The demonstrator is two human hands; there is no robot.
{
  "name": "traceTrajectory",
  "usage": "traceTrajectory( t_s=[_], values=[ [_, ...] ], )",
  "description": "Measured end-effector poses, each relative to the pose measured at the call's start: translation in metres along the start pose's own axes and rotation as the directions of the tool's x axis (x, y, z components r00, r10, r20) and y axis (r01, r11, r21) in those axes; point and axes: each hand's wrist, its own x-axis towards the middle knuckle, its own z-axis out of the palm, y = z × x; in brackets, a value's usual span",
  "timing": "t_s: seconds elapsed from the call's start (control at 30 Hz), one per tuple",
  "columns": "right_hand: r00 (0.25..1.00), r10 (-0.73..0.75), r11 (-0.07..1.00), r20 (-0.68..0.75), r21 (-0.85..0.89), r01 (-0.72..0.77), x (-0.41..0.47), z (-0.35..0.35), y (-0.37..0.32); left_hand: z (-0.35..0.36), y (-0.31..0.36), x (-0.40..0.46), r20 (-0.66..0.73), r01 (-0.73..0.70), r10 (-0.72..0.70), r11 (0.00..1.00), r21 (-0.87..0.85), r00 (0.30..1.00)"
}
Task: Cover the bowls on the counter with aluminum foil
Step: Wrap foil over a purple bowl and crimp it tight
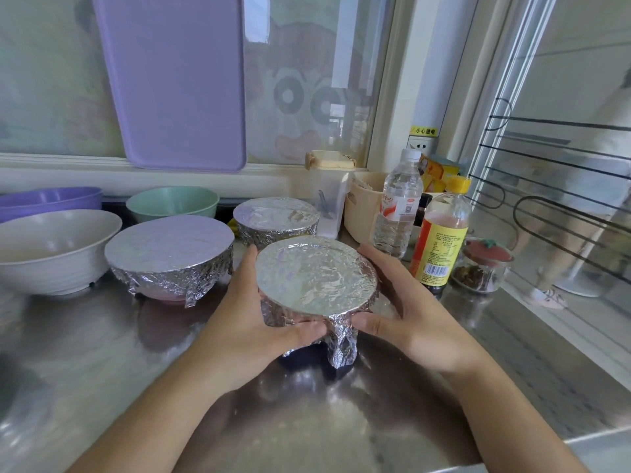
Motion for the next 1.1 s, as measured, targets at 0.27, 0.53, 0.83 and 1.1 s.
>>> traceTrajectory(
  t_s=[0.27,0.53,0.83,1.1],
  values=[
    [1.0,-0.001,0.997,-0.002,-0.076,0.001,0.0,0.004,-0.004,0.011,-0.004,-0.001,-0.069,-0.056,0.06,0.997,0.06,0.996],
    [1.0,-0.017,0.998,0.02,-0.057,0.018,0.001,0.006,-0.009,0.02,-0.004,-0.002,-0.165,-0.093,0.111,0.989,0.115,0.98],
    [0.998,-0.016,0.99,-0.066,-0.139,0.006,0.003,0.013,-0.011,0.014,-0.006,-0.003,-0.035,-0.131,0.136,0.982,0.138,0.99],
    [0.995,-0.046,0.957,-0.091,-0.289,0.018,0.003,0.019,-0.012,0.008,-0.007,-0.001,-0.013,-0.078,0.079,0.993,0.093,0.997]
  ],
)
